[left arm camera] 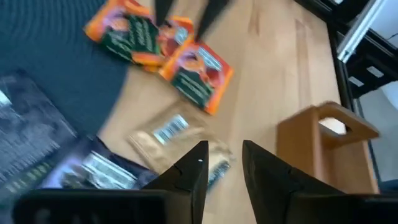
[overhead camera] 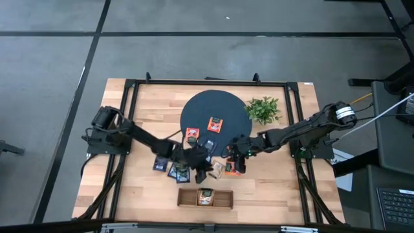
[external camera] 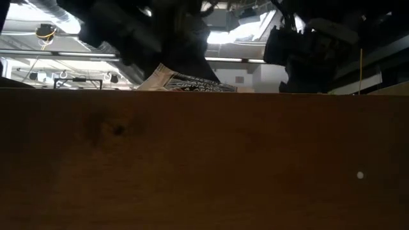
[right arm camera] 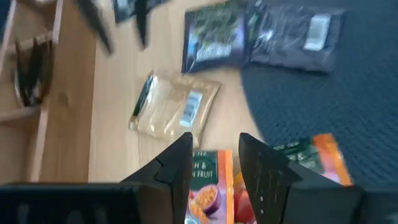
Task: Pick & Place Tea
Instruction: Put the brown tea bag into the middle section of the wooden organizer
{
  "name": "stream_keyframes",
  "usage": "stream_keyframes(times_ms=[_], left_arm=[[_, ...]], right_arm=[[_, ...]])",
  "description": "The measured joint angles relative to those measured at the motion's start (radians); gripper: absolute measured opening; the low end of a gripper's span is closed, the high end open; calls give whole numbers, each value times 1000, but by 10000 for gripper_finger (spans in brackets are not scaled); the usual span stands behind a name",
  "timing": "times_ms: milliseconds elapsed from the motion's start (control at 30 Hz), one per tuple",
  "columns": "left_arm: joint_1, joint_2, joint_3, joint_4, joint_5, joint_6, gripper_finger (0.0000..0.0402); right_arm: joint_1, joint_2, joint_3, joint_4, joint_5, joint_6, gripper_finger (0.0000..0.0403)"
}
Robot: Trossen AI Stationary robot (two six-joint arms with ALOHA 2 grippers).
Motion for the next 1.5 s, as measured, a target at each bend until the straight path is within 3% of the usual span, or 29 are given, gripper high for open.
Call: stream_keyframes(times_ms=[500,700,833,1033,1267,1500], left_arm=[[-14,44,0,-7,27,405,13],[-29,67,0,-8,-51,492,3],[-20,74,0,-11,-60,526,2],[1,130,0,-21,7,552,2],[0,143,2,-8,-13,602,2],[1,157,2,-4,-5,551,2]], right_arm=[[0,106,0,133,-104,-235,133],[0,107,0,150,-118,-234,133],[1,107,0,156,-158,-231,133],[25,107,0,194,-174,-231,133],[40,107,0,199,-144,-233,133],[41,125,0,201,-121,-194,133]])
